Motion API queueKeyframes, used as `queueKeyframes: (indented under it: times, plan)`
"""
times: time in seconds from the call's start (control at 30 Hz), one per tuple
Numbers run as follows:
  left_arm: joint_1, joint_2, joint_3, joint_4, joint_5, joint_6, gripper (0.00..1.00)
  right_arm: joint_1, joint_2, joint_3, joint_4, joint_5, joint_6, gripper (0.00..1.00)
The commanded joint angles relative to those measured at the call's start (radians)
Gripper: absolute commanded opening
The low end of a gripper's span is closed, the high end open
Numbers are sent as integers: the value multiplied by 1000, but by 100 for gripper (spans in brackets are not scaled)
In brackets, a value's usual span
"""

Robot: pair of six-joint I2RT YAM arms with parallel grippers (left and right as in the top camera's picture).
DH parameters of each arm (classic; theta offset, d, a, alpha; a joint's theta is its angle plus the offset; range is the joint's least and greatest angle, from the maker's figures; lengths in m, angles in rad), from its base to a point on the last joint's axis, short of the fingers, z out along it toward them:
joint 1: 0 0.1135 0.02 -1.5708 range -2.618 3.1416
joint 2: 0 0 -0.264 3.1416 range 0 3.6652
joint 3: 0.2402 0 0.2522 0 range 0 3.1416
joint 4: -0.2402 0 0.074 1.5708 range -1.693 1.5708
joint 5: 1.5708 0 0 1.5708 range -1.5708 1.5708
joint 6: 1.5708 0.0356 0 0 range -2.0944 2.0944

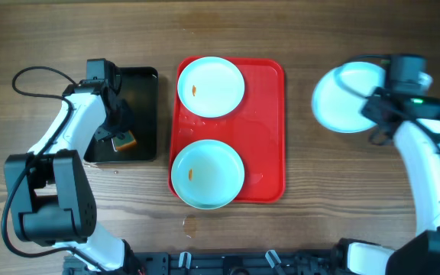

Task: Clean dirty plates on tray and stack at the side
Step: 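Lift the right plate off the tray and move it right, then lower the plate onto the table right of the tray and release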

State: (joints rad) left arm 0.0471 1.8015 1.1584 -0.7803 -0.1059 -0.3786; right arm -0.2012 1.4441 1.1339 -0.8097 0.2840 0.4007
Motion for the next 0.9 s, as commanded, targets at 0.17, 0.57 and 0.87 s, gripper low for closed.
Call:
queueKeyframes:
  times: [0.17, 0.57, 0.87]
  plan:
    - [3, -4, -2, 3, 13, 8, 13, -200, 136, -93, 25, -243, 19, 4]
    - [3, -4, -2, 3, 13, 8, 13, -180, 62, -87, 66, -486, -72, 34]
    - [3, -8, 0, 7, 92, 17, 6, 185, -14, -88, 186, -846, -383, 41]
